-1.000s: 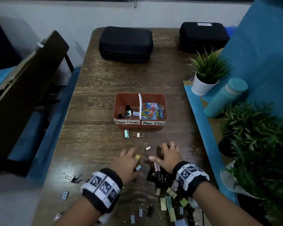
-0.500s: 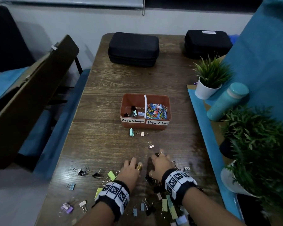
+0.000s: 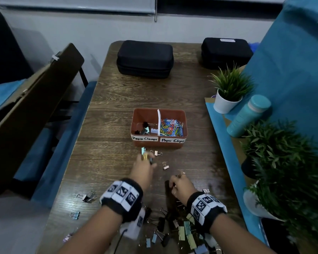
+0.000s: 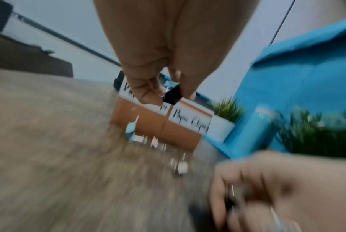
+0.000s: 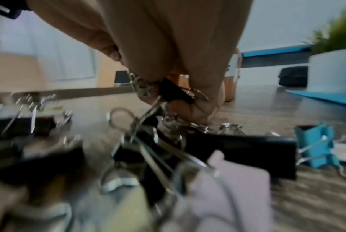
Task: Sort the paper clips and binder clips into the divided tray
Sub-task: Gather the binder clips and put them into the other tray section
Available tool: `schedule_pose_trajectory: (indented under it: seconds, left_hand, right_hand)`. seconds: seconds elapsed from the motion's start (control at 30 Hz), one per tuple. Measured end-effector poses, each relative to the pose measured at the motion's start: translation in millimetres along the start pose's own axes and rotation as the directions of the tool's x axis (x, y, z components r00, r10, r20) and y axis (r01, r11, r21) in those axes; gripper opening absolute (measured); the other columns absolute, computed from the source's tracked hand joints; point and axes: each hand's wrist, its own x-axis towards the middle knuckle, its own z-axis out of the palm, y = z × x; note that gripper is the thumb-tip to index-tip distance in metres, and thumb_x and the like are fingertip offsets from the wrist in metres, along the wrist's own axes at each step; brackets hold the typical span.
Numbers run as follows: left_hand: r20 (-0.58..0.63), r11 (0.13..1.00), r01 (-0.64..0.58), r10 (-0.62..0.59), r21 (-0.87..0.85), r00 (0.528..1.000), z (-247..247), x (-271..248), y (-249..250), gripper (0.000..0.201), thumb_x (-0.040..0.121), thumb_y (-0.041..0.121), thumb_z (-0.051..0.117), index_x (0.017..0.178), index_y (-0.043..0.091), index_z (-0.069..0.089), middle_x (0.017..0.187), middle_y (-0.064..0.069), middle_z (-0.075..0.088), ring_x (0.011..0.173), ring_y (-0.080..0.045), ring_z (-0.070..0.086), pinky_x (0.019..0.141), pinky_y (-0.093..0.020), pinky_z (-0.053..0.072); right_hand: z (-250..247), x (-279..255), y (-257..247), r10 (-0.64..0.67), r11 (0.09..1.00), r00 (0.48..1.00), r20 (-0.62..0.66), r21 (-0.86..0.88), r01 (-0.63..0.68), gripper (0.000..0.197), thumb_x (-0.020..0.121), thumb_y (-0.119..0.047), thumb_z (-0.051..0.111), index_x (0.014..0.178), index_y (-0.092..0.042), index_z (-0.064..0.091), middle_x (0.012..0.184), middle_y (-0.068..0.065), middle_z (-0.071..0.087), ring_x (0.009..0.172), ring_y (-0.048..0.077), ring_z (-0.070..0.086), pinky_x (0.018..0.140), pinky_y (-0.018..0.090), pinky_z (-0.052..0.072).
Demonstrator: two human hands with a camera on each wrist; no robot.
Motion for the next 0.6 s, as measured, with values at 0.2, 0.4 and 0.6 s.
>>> schedule_pose_trajectory:
  seconds: [0.2, 0.4, 0.6]
  left_hand:
    - [-0.165, 0.996, -0.075, 0.066, -0.049, 0.984, -62.5, 85.5, 50.4, 0.026, 0.093, 0.022, 0.054, 0.117, 0.014, 0.052, 0.125, -0.011, 0.049, 0.108, -0.023, 0.054, 0.095, -0.03, 0.039]
    - [-0.079, 0.948, -0.115, 0.144, 0.297, 0.986, -85.0, 99.6, 28.6, 0.035, 0.093, 0.03, 0.052, 0.125, 0.016, 0.059, 0.129, -0.012, 0.046, 0.117, -0.032, 0.045, 0.102, -0.038, 0.035]
    - [-0.05, 0.963, 0.005, 0.009, 0.271, 0.999, -73.6, 15.9, -40.2, 0.029, 0.092, 0.025, 0.054, 0.116, 0.012, 0.062, 0.128, -0.013, 0.046, 0.111, -0.029, 0.053, 0.102, -0.04, 0.04]
  right_hand:
    - [-63.9, 6.9, -22.4, -0.062, 0.949, 0.983, -0.175, 0.293, 0.113, 0.037, 0.081, 0.002, 0.056, 0.069, -0.032, 0.049, 0.094, 0.009, 0.054, 0.087, 0.018, 0.047, 0.067, 0.02, 0.032]
    - [-154.8, 49.5, -107.2, -0.215, 0.827, 0.863, -0.458, 0.385, 0.41, 0.018, 0.085, 0.001, 0.052, 0.084, -0.017, 0.056, 0.087, 0.006, 0.055, 0.067, 0.011, 0.052, 0.054, 0.007, 0.043]
    - [-137.5, 117.8, -153.6, -0.309, 0.938, 0.922, -0.232, 0.088, 0.336, 0.029, 0.09, -0.012, 0.055, 0.119, -0.013, 0.057, 0.104, 0.005, 0.06, 0.107, 0.022, 0.051, 0.091, 0.024, 0.037]
